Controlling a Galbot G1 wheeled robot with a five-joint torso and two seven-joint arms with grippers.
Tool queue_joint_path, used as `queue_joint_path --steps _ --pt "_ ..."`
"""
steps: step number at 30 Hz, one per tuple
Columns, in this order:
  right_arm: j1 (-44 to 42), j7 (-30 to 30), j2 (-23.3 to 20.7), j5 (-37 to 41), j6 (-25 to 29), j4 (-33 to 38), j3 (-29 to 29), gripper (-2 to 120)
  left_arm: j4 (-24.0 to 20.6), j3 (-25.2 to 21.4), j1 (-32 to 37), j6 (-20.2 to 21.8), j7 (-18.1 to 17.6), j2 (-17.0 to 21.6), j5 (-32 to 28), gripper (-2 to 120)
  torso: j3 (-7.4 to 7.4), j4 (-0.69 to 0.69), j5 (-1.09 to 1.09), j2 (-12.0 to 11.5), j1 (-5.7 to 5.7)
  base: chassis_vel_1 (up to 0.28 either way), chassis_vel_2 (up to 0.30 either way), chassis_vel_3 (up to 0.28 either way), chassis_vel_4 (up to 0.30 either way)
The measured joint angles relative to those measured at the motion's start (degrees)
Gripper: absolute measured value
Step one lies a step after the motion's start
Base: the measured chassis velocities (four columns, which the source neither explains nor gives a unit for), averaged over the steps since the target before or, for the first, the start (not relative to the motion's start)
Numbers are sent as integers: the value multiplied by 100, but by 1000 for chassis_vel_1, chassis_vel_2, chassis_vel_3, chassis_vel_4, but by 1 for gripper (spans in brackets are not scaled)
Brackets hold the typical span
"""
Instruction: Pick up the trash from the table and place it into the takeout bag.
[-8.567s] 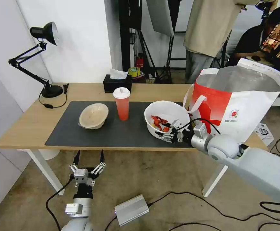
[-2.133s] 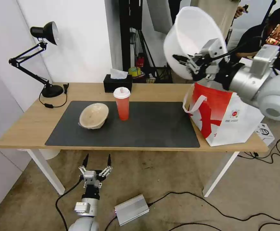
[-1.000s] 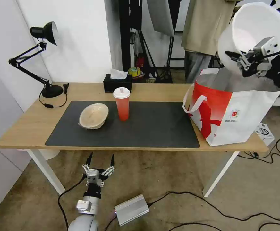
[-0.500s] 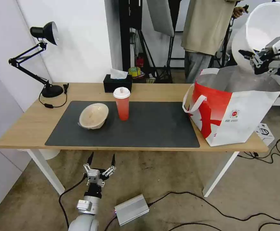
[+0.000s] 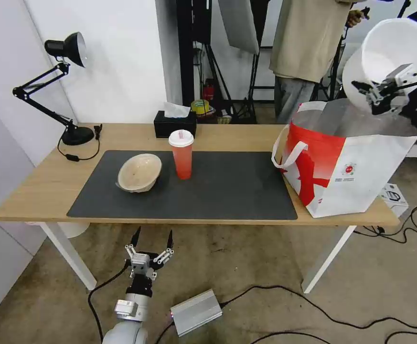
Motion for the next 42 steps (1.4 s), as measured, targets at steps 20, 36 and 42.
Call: queue_joint_path --steps 20,36,42 --pt "874 -134 855 -581 121 -990 -992 0 116 -108 -47 -35 13 -46 -8 100 0 -1 0 0 0 0 0 0 0" --pt "786 -193 1103 -829 261 -1443 -1061 0 186 -141 -84 -39 13 -31 -49 100 -1 -1 0 0 0 0 0 0 0" --pt "679 -203 1075 -846 285 -1428 -989 0 188 -149 -83 -43 13 -44 -49 100 0 -1 0 0 0 0 0 0 0"
